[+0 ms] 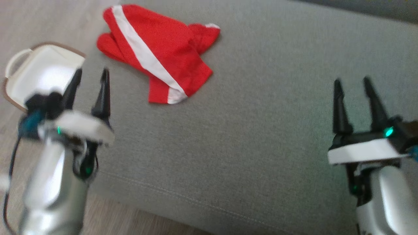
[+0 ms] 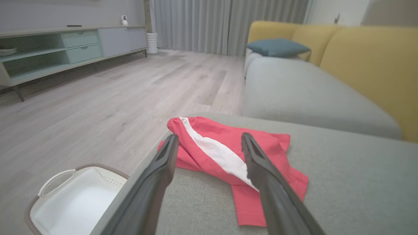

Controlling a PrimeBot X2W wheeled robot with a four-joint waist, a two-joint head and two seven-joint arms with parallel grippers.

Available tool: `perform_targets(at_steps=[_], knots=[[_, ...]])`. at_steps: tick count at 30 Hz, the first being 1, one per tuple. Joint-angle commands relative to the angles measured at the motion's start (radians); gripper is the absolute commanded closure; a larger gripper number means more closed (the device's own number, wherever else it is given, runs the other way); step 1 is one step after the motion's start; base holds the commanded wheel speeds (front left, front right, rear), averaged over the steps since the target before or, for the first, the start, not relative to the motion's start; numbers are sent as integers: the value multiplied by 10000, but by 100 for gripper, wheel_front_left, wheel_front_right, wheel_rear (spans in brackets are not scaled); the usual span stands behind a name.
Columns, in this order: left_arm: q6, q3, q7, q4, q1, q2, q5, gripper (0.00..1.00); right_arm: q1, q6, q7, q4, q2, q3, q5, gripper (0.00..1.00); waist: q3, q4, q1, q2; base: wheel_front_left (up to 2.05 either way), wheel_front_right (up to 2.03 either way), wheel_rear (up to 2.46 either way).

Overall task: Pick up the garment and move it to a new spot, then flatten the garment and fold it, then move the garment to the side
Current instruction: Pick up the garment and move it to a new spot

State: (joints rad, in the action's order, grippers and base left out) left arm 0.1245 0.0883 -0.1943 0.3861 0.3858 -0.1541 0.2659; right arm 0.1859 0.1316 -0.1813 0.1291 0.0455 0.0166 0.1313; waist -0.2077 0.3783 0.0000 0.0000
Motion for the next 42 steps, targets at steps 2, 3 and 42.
perform_targets(at_steps=[2, 3, 42], knots=[[54, 396, 513, 136, 1234, -796, -128, 0, 414, -9, 288, -842, 47, -29, -251, 0, -1141, -441, 0, 0, 0, 0, 0], [55, 715, 746, 396, 1650, -1055, -78, 0, 475, -9, 441, -1119, 47, 52, -350, 0, -1338, -494, 0, 0, 0, 0, 0], [61, 6192, 1925, 5575, 6244, -3053, 4287, 100, 517, -9, 1097, -2563, 47, -211, -322, 0, -1619, -1884, 0, 0, 0, 0, 0]])
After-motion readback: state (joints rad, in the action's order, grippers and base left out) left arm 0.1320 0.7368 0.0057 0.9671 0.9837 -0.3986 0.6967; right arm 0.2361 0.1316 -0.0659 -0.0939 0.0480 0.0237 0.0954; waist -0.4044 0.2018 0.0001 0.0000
